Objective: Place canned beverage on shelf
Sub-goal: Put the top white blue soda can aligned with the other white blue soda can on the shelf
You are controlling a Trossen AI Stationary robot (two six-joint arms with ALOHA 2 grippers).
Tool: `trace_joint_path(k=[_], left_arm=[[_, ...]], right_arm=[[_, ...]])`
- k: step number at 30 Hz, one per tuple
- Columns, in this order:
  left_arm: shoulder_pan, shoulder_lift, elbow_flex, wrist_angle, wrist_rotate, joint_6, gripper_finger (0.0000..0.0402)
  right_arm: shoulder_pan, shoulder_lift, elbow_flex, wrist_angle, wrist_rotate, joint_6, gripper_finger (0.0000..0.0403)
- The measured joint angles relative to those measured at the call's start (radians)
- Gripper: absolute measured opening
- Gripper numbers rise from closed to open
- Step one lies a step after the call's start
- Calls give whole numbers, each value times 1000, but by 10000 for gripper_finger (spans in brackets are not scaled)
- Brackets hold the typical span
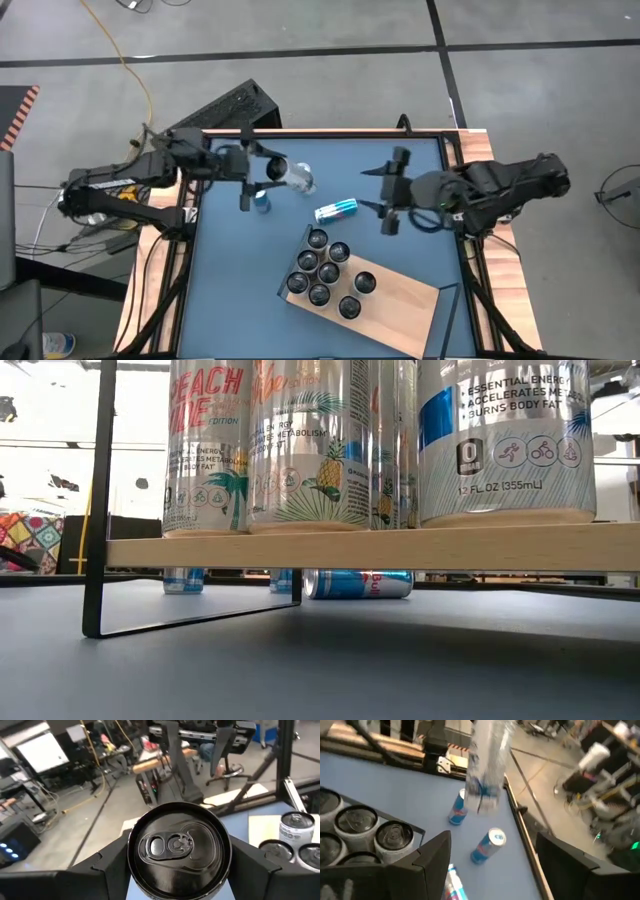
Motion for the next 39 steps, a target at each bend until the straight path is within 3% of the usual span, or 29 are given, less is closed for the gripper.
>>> trace_joint_path(k=[7,13,17,24,39], left_arm=[[-85,96,60,-48,-99,16,239],[-140,116,66,-45,-179,67,247],[-156,116,67,-45,-185,67,248],[-161,119,67,-44,-184,67,250],[-165,132,67,-10,-183,67,251]], right_arm=[[-15,109,0,161,-5,-189,287],[-57,185,0,318,-3,-267,334],[-86,201,0,373,-41,-268,355],[-133,212,0,424,-230,-203,355],[-180,281,1,470,-256,-171,354]])
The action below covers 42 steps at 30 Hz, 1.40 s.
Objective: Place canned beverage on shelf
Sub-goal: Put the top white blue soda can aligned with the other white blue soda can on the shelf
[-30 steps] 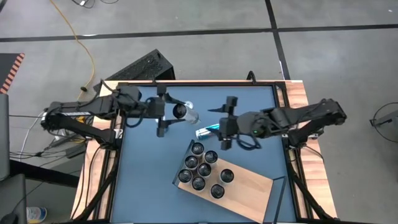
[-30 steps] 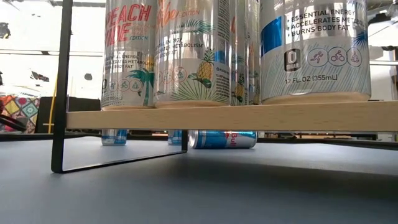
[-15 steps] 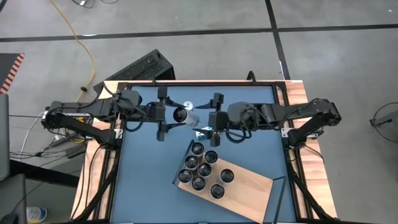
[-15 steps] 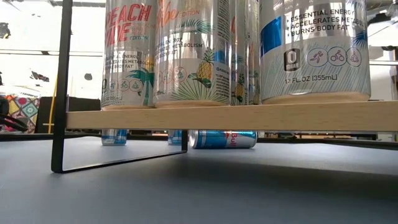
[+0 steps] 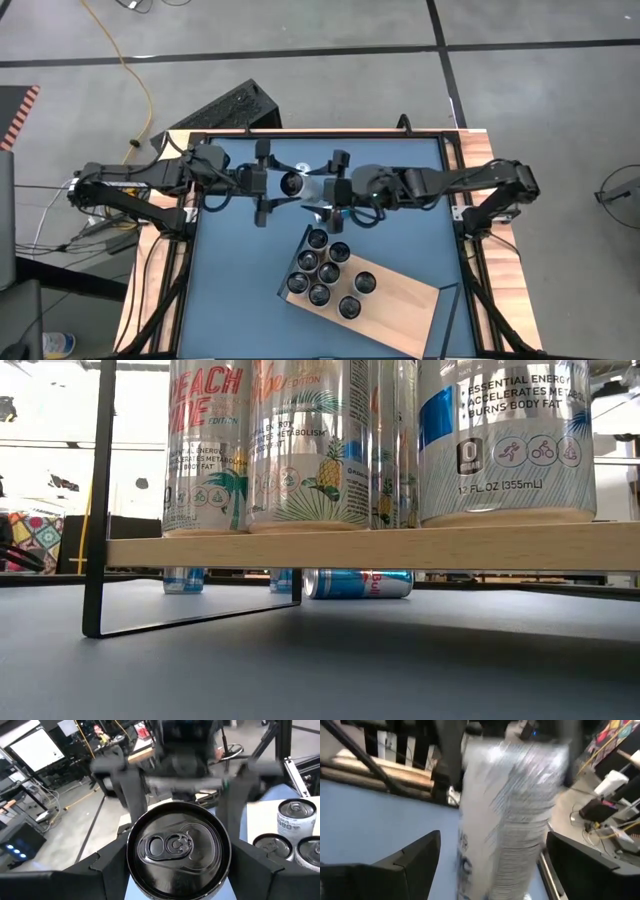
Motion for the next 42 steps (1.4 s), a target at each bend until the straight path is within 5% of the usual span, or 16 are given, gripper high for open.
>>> trace_joint_path(k=[8,19,27,34,42], left_arm=[[0,5,0,10,0,-1,252],[0,17,0,6,5,-1,252],[-6,15,3,22,8,12,290],[-23,-3,1,26,-106,24,327],[-26,-10,0,20,-112,27,329]], right_arm=[[-1,22,-1,12,2,-1,320],[1,22,-1,1,27,1,185],[28,-13,-3,35,43,-46,184],[93,-203,-35,-175,234,105,184],[314,-438,-384,-195,600,462,184]])
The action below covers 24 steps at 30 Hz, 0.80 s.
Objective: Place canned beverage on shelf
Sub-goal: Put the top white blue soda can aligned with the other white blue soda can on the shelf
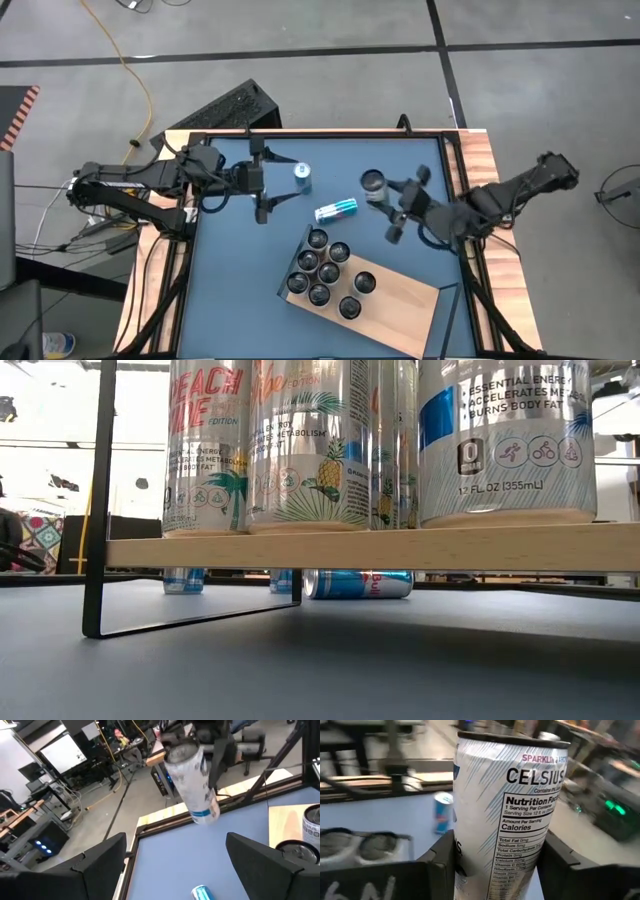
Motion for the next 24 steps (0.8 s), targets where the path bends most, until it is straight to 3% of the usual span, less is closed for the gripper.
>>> trace_joint_path(k=[5,14,24], left_arm=[[0,2,0,-4,-30,0,330],[0,2,0,-24,-53,-33,330],[0,2,0,-25,-53,-46,330]], right_arm=[[138,-26,-156,5,203,275,184],[301,91,-201,-46,381,605,184],[388,230,-201,-182,419,990,189]])
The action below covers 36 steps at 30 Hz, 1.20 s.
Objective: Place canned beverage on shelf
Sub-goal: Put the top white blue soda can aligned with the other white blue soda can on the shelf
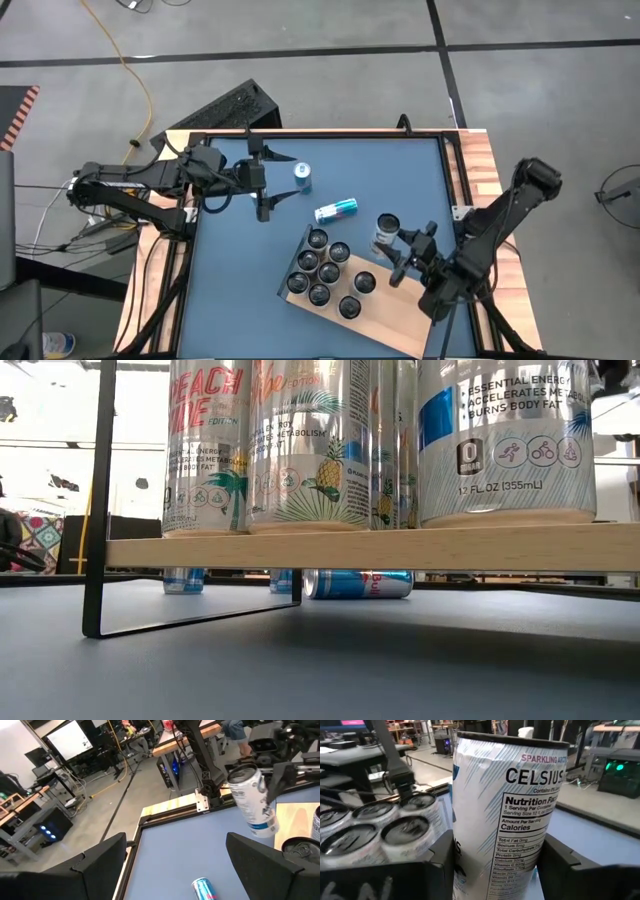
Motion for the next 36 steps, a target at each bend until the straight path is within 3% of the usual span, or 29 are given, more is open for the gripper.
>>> trace_joint_path(k=[15,36], left_arm=[[0,0,0,-1,0,-15,330],[0,0,0,0,-1,-15,330]], right_arm=[[35,145,0,-19,-4,205,197],[56,292,0,17,-3,310,197]])
